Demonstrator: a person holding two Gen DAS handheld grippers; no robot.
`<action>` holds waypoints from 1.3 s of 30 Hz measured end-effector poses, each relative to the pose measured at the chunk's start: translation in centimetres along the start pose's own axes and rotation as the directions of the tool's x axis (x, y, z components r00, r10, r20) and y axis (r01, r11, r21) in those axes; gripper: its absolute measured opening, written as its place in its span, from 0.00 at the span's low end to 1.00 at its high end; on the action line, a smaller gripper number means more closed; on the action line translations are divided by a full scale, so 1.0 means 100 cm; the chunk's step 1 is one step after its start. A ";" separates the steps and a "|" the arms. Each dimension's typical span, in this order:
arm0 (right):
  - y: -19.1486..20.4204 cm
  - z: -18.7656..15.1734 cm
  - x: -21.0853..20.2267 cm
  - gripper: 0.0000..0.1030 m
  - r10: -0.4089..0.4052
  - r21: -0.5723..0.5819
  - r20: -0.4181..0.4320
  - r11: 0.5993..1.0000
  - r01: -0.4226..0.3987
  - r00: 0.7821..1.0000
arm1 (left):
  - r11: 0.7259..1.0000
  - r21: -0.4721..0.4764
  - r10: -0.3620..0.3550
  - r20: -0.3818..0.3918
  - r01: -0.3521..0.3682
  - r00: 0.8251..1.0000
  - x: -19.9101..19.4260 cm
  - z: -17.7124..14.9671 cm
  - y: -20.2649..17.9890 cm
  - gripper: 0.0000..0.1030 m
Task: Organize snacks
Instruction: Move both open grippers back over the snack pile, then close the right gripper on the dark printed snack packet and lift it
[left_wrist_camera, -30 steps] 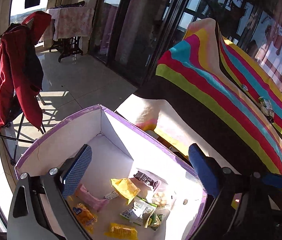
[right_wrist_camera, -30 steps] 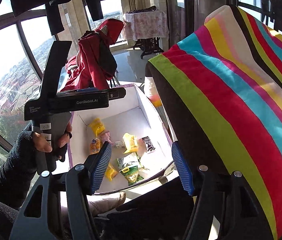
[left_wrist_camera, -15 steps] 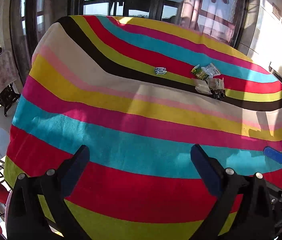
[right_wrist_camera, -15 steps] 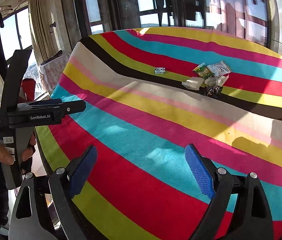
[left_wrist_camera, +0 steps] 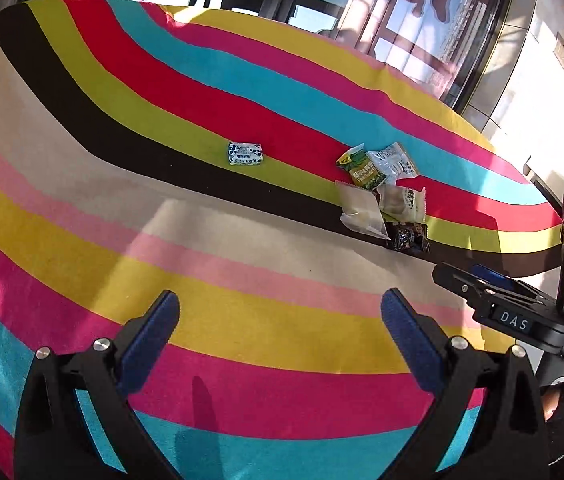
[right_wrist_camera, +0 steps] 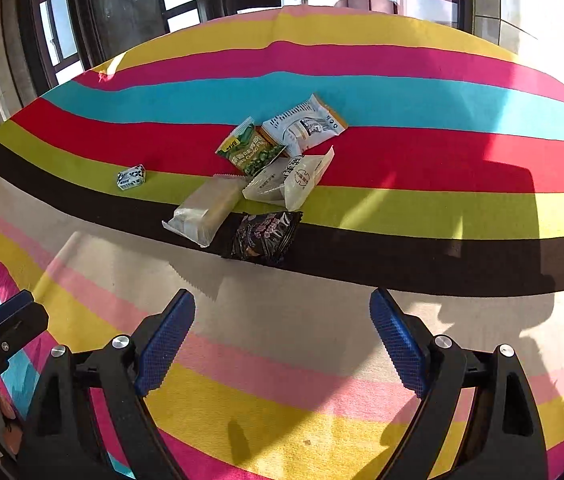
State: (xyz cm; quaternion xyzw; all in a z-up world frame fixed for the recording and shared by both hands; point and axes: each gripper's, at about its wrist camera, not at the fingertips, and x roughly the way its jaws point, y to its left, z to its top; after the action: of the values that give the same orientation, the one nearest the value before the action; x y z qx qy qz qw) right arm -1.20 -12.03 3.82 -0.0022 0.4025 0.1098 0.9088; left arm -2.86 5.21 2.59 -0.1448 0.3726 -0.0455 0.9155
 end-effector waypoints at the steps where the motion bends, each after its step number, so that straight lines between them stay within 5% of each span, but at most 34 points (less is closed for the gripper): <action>1: 0.003 0.005 0.007 0.84 -0.009 -0.008 -0.008 1.000 0.009 1.000 | 1.000 -0.012 -0.009 -0.022 0.009 1.000 0.004 0.001 0.002 0.98; 8: 0.016 0.031 0.054 0.72 -0.090 -0.020 -0.108 0.996 0.089 0.990 | 0.999 -0.025 -0.030 -0.051 0.029 0.998 0.010 0.001 0.002 0.98; 10: 0.019 0.033 0.054 0.56 -0.087 -0.025 -0.092 0.996 0.085 0.992 | 0.999 -0.033 -0.033 -0.056 0.031 0.998 0.011 0.001 0.004 0.98; 12: 0.023 0.029 0.047 0.25 -0.071 -0.035 -0.071 0.997 0.069 0.995 | 0.998 -0.048 -0.039 -0.057 0.036 0.998 0.011 0.000 0.007 0.98; 20: -0.003 -0.023 -0.022 0.24 0.096 -0.019 0.012 0.995 -0.096 0.995 | 0.998 -0.057 -0.046 -0.064 0.042 0.997 0.011 0.000 0.008 0.98; 31: -0.053 -0.039 -0.054 0.24 0.273 0.139 0.158 0.945 -0.295 0.949 | 0.999 -0.019 -0.027 -0.082 0.026 0.996 0.013 -0.002 0.000 0.98; 34: -0.050 -0.036 -0.051 0.24 0.278 0.131 0.152 0.945 -0.298 0.948 | 1.000 0.010 -0.012 -0.119 0.014 0.993 0.020 0.000 -0.011 0.98; 39: -0.049 -0.036 -0.051 0.24 0.284 0.125 0.143 0.945 -0.302 0.948 | 0.996 -0.021 -0.093 -0.166 0.091 0.982 0.056 0.020 -0.053 0.98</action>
State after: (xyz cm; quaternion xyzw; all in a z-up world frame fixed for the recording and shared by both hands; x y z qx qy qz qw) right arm -6.19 -18.16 4.66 0.1307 0.3486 0.2142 0.9031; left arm 2.74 -0.42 1.79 -0.1637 0.4410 -0.0974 0.8771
